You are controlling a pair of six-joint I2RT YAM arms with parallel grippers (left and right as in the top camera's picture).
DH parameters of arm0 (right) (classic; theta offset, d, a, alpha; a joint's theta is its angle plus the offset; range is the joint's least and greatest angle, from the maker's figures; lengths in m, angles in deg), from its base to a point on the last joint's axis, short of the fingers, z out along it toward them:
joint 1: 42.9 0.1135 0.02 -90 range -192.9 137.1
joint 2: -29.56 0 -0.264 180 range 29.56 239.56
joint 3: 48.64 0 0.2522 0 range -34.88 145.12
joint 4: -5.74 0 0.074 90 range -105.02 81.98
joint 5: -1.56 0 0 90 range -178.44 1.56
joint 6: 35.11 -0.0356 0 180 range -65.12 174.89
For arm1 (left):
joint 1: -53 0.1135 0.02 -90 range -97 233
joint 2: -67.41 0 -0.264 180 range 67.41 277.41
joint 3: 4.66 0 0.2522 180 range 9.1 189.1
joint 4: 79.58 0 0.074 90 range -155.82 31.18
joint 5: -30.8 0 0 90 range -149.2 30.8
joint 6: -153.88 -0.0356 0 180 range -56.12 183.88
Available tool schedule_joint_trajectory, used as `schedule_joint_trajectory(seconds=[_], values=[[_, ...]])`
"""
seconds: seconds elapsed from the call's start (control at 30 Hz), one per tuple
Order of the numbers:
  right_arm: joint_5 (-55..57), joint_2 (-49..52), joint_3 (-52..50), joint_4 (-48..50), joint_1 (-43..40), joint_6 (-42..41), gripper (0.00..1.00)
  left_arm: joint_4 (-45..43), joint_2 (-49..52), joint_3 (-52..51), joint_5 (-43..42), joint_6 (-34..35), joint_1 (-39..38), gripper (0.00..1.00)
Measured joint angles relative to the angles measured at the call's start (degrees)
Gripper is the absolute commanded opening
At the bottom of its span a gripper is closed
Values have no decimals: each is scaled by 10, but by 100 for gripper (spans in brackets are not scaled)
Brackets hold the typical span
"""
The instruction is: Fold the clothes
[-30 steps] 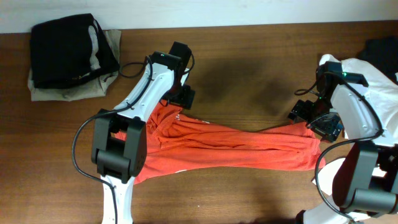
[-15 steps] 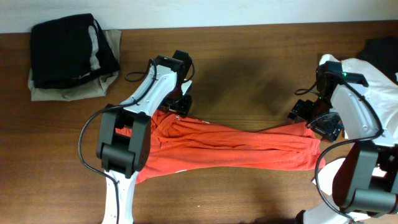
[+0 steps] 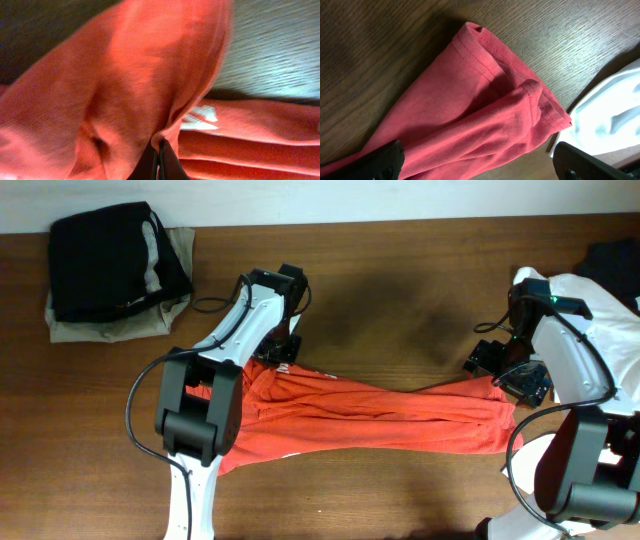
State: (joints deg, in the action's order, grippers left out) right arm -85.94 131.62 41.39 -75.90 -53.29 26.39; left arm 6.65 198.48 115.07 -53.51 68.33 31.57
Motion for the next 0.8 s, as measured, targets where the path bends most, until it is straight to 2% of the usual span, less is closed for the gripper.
schedule_joint_trajectory(seconds=[0.23,0.43,0.67,0.8], values=[[0,0,0,0,0,0,99,46,-8,28,37,54,1,1],[0,0,0,0,0,0,98,102,-55,32,55,83,17,1],[0,0,0,-5,0,0,99,215,-58,33,127,174,40,1],[0,0,0,-24,0,0,99,240,-58,33,154,210,48,1]])
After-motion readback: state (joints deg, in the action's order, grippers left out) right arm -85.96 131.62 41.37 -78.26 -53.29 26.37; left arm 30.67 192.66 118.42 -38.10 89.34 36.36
